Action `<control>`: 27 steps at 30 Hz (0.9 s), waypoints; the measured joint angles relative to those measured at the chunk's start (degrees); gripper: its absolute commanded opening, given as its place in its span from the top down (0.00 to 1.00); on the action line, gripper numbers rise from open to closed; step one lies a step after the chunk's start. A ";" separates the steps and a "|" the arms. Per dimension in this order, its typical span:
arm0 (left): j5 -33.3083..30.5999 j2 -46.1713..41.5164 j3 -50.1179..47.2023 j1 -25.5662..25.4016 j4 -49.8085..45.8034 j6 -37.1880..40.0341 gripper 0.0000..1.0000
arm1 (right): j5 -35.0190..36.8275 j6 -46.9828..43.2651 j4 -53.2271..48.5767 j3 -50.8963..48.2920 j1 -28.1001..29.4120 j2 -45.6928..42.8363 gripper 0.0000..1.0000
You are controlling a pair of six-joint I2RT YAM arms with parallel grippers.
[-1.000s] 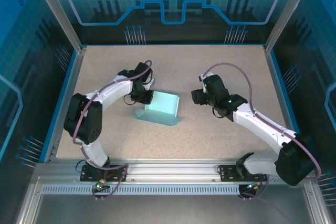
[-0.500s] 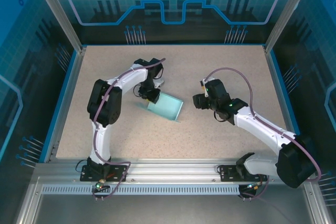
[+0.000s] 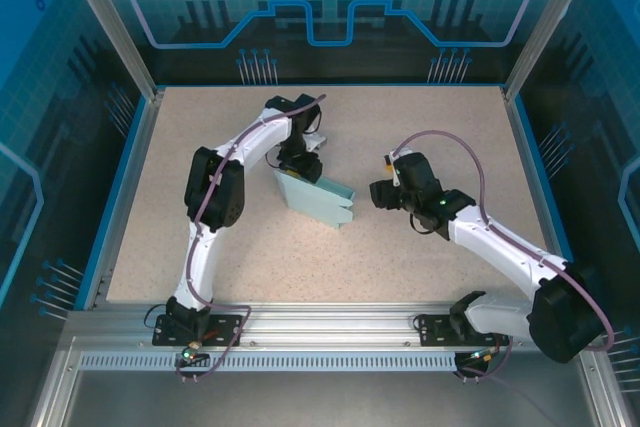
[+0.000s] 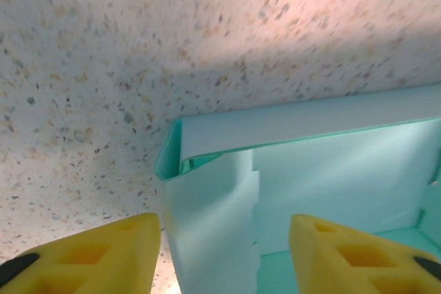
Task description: Fold the paper box
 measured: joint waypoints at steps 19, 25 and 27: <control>1.62 -25.03 -18.05 9.64 21.97 -9.70 0.32 | -26.29 -0.20 1.44 17.88 -5.25 29.46 0.36; -1.01 -46.25 -40.98 14.95 37.90 -19.19 0.30 | -31.71 -0.20 0.66 23.50 -4.96 36.96 0.37; -1.66 -51.34 -48.26 16.55 41.86 -21.84 0.29 | -33.46 -0.20 0.00 23.76 -4.92 37.57 0.38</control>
